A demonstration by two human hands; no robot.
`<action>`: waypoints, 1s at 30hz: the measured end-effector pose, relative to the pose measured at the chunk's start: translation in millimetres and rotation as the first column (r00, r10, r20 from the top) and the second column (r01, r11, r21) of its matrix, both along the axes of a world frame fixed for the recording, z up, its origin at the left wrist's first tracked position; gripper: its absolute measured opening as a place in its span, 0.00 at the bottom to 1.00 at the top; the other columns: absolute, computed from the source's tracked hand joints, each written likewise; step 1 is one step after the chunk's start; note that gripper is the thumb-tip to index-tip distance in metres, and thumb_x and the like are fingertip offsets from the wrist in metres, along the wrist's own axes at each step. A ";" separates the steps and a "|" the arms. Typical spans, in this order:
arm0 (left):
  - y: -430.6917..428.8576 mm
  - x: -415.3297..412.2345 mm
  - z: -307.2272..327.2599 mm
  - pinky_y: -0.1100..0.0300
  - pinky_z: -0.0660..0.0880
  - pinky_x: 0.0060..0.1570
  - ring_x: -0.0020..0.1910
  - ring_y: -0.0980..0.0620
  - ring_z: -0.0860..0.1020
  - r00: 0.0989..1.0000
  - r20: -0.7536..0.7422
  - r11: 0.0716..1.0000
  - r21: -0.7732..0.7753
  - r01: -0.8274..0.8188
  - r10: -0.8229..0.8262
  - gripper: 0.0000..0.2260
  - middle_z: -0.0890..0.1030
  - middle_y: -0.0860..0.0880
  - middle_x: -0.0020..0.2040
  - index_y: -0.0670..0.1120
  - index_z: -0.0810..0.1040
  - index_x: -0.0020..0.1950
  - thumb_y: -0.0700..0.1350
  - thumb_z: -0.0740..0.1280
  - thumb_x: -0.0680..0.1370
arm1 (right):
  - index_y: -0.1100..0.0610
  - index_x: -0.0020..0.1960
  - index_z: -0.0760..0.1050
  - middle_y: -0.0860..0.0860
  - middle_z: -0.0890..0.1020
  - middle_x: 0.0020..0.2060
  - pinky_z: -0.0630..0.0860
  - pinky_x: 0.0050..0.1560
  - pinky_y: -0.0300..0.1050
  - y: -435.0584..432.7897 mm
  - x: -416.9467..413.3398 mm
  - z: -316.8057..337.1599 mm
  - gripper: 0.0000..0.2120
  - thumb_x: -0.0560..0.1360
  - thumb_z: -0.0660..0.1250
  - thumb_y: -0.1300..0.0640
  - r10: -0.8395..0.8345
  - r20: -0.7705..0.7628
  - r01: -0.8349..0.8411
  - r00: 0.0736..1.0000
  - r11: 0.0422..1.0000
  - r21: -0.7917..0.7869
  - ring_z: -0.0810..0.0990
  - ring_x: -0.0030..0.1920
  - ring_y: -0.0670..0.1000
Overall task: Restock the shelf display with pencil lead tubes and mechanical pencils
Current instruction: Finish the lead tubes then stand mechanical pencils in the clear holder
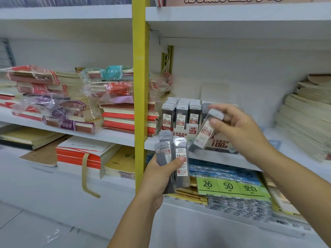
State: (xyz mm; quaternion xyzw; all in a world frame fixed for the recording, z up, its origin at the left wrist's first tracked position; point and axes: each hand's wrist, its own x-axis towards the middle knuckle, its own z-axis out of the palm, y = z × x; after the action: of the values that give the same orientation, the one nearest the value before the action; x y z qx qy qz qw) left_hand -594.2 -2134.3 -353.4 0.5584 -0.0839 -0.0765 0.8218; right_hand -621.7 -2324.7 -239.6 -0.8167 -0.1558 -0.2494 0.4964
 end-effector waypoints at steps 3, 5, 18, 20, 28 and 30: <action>5.1 5.4 1.6 0.59 0.81 0.36 0.43 0.56 0.86 0.998 0.009 0.998 -0.031 -0.063 0.063 0.14 0.87 0.55 0.47 0.59 0.82 0.54 0.50 0.78 0.70 | 0.41 0.52 0.70 0.42 0.85 0.44 0.76 0.38 0.31 8.0 11.7 28.2 0.12 0.77 0.67 0.57 -0.073 0.186 0.087 0.980 0.994 -0.068 0.83 0.43 0.39; 9.7 9.1 2.9 0.58 0.82 0.37 0.44 0.56 0.86 0.995 0.019 0.995 -0.041 -0.095 0.096 0.17 0.87 0.55 0.47 0.59 0.81 0.55 0.52 0.78 0.68 | 0.42 0.50 0.69 0.44 0.84 0.42 0.75 0.39 0.30 18.0 23.8 39.7 0.12 0.77 0.68 0.58 -0.095 0.263 0.140 0.960 0.977 -0.159 0.82 0.43 0.39; 24.4 15.9 4.5 0.66 0.77 0.27 0.41 0.61 0.84 0.994 0.028 0.994 -0.014 -0.107 0.108 0.14 0.86 0.61 0.44 0.61 0.78 0.55 0.52 0.77 0.72 | 0.47 0.53 0.76 0.43 0.73 0.48 0.63 0.50 0.44 35.3 88.0 35.4 0.12 0.72 0.70 0.45 -0.262 0.344 0.432 0.902 0.546 -0.718 0.65 0.52 0.46; 24.1 14.9 5.9 0.66 0.78 0.28 0.42 0.60 0.85 0.993 0.028 0.993 -0.010 -0.115 0.115 0.15 0.86 0.60 0.45 0.61 0.79 0.56 0.52 0.77 0.72 | 0.46 0.57 0.78 0.44 0.71 0.48 0.60 0.52 0.43 35.1 83.4 36.3 0.14 0.73 0.70 0.44 -0.274 0.409 0.492 0.870 0.463 -0.737 0.64 0.54 0.47; 17.2 5.0 11.7 0.62 0.80 0.35 0.45 0.56 0.85 0.992 0.075 0.995 0.013 -0.101 0.100 0.16 0.87 0.56 0.47 0.60 0.80 0.56 0.51 0.78 0.71 | 0.37 0.55 0.76 0.36 0.81 0.39 0.73 0.35 0.29 50.3 26.0 3.6 0.09 0.75 0.66 0.43 -0.021 -0.152 -0.056 0.988 0.872 -0.486 0.80 0.39 0.35; 15.2 2.3 11.8 0.59 0.82 0.39 0.46 0.55 0.85 0.993 0.092 0.996 0.031 -0.084 0.081 0.14 0.87 0.55 0.48 0.62 0.81 0.53 0.51 0.78 0.71 | 0.42 0.59 0.76 0.45 0.83 0.37 0.74 0.35 0.35 49.4 21.1 -5.8 0.13 0.75 0.70 0.49 0.015 -0.271 -0.120 0.962 0.920 -0.374 0.82 0.36 0.42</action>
State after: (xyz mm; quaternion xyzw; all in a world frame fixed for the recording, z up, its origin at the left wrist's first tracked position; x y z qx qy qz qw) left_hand -591.9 -2119.1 -341.6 0.5785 -0.0965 -0.0188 0.8097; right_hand -600.7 -2275.3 -245.4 -0.9184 -0.1630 -0.0856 0.3502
